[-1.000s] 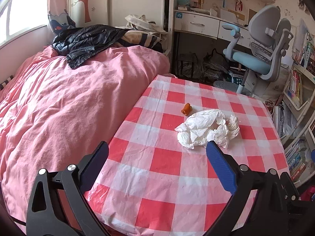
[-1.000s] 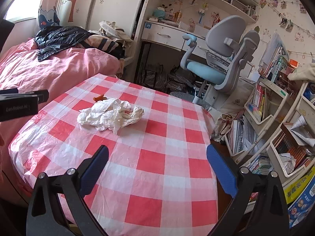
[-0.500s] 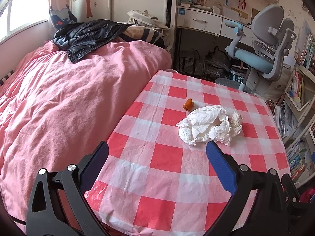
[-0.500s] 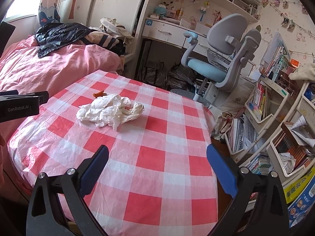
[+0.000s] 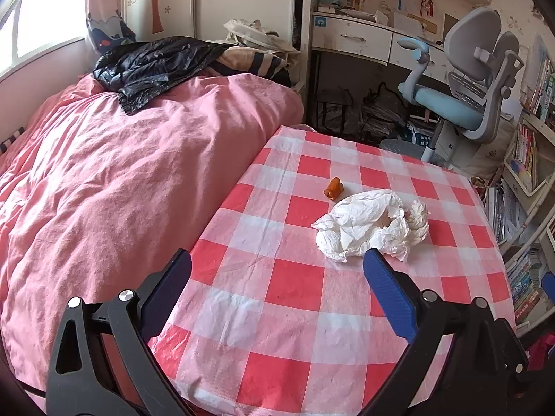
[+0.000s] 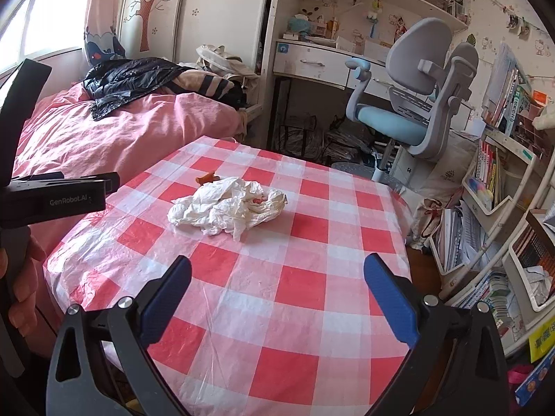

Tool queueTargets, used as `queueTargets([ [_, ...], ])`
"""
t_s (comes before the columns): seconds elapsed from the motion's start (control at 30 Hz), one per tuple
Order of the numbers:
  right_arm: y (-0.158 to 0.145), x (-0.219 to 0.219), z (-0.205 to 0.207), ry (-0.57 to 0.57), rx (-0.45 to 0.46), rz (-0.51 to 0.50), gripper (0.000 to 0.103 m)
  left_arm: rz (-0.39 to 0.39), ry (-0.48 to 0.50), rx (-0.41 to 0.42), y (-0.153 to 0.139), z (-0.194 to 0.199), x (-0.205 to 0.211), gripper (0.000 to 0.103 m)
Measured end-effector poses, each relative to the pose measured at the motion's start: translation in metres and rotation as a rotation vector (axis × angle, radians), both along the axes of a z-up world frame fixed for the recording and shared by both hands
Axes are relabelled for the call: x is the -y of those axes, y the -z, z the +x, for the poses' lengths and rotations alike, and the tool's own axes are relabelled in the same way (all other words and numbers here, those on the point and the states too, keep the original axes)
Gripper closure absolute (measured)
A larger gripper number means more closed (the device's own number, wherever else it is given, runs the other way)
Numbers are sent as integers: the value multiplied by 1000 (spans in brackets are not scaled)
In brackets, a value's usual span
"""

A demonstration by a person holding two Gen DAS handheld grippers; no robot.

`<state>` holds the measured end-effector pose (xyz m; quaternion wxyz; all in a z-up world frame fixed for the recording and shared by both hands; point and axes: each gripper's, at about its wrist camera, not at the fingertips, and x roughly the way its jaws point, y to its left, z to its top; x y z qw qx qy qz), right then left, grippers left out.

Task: Collect trash

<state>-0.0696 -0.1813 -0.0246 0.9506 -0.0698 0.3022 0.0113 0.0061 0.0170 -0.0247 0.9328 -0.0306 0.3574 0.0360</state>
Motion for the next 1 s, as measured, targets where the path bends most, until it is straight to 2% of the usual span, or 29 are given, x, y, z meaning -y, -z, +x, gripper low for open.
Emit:
queueTargets([
  [0.4, -1, 10, 10, -13, -1, 123, 8, 31, 46, 4, -3, 9, 15, 7],
  [1.0, 3, 8, 16, -29, -9, 115, 8, 21, 61, -9, 0, 17, 18, 7],
])
